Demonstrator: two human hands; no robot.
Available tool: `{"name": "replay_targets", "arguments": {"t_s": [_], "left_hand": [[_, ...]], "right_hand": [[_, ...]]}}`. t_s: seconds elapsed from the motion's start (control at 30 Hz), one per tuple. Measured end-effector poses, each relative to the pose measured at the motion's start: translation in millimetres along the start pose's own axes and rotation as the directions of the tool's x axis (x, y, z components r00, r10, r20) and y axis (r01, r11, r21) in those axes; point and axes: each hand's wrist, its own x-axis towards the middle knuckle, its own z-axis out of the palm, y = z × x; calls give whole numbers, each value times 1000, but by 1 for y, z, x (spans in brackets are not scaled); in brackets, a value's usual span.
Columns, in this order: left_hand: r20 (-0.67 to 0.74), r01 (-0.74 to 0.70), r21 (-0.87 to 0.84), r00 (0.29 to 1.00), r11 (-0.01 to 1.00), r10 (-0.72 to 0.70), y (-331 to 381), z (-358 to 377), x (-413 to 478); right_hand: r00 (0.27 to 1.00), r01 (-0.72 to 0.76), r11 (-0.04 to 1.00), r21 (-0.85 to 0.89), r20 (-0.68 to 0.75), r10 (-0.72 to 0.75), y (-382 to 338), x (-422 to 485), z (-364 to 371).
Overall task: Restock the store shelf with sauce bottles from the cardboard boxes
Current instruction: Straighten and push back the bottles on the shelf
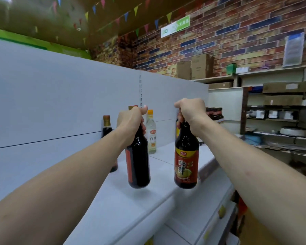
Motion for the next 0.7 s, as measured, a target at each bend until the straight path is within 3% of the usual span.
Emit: {"name": "replay_targets", "arguments": {"t_s": [0.33, 0.7], "left_hand": [[-318, -36, 119, 945, 992, 72, -43, -13, 63], [-659, 26, 204, 743, 979, 117, -48, 2, 66]], "right_hand": [[940, -84, 990, 111, 339, 42, 72, 94, 80], [767, -162, 973, 166, 642, 18, 100, 140, 126]]}}
